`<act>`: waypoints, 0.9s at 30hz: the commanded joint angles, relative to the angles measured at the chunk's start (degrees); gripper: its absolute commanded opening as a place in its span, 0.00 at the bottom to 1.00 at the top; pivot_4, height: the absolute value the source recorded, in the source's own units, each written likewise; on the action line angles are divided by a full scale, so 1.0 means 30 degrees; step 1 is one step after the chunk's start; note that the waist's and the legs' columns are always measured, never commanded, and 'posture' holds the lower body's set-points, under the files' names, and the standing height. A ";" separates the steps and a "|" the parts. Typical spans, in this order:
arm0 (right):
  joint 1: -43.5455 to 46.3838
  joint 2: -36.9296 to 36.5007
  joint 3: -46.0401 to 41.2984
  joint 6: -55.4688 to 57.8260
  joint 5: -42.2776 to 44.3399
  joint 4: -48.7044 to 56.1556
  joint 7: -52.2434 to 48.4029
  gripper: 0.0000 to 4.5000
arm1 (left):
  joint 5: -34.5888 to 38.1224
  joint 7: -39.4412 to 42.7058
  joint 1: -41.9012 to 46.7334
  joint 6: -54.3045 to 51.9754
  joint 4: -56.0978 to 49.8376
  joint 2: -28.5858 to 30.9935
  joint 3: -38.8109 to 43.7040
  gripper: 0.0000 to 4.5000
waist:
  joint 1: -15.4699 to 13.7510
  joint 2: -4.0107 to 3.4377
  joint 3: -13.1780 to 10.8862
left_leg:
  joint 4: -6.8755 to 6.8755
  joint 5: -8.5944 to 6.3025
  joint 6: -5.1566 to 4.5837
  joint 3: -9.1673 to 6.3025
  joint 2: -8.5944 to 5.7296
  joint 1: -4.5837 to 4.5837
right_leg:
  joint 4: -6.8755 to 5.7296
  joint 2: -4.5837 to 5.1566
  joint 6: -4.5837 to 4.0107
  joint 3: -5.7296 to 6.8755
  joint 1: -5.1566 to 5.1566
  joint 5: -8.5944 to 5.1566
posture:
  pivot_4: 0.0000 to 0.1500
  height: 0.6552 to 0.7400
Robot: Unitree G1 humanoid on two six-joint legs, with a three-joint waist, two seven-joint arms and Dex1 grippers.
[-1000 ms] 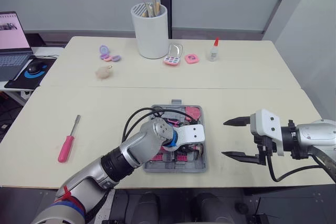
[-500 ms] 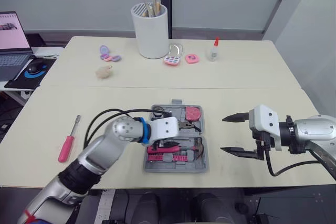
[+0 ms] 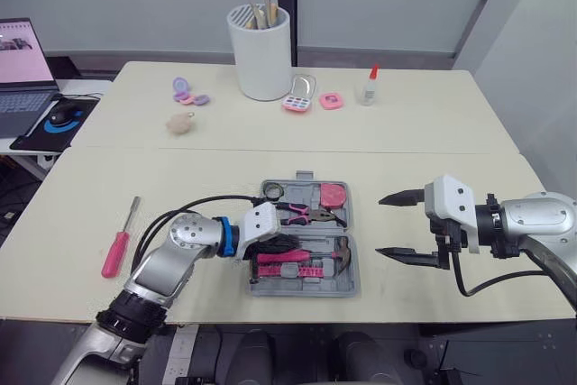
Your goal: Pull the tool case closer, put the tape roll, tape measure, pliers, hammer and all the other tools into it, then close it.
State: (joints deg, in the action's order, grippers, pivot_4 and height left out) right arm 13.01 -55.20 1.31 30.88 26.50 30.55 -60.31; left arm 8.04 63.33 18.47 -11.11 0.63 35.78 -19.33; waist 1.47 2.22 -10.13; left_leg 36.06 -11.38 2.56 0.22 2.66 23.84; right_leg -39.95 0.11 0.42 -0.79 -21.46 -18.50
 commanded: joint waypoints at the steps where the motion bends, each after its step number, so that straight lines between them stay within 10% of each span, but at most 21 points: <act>1: 0.0010 -0.0145 -0.0576 0.0101 0.0298 0.0667 0.0024 1.00 | -0.0436 0.0022 0.0389 0.0738 0.0512 -0.0645 -0.0326 0.00 | -0.0008 0.0000 0.0000 | 0.0000 0.0000 0.0000 -0.0001 -0.0002 0.0000 | -0.0001 0.0000 0.0000 0.0001 0.0000 0.0000 | 1.00 1.00; 14: -0.1004 -0.0251 -0.1283 0.0366 0.0559 0.1359 0.0250 1.00 | -0.3703 -0.0163 0.0223 0.2861 0.3299 -0.0774 -0.1877 0.00 | 0.0003 -0.0046 0.0041 | 0.0001 0.0000 0.0000 0.0007 -0.0004 -0.0027 | -0.0004 -0.0003 0.0008 -0.0005 0.0027 -0.0001 | 1.00 1.00; 27: -0.0271 0.0483 -0.1030 -0.0826 0.0036 -0.0968 0.0137 1.00 | 0.0797 0.0252 -0.0343 -0.0902 -0.1325 0.0546 0.2528 0.09 | 0.0108 -0.0055 0.0037 | 0.0000 0.0000 0.0000 0.0000 0.0015 -0.0020 | -0.0008 -0.0015 0.0013 -0.0004 0.0011 -0.0004 | 1.00 1.00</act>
State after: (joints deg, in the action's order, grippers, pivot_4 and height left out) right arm 11.03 -53.74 -0.55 30.61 27.33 28.33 -59.68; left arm 7.35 63.67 17.28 -11.17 0.82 35.59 -16.21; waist 1.79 2.06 -10.02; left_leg 36.06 -11.38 2.56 0.21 2.72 23.78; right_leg -39.97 0.06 0.46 -0.79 -21.43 -18.51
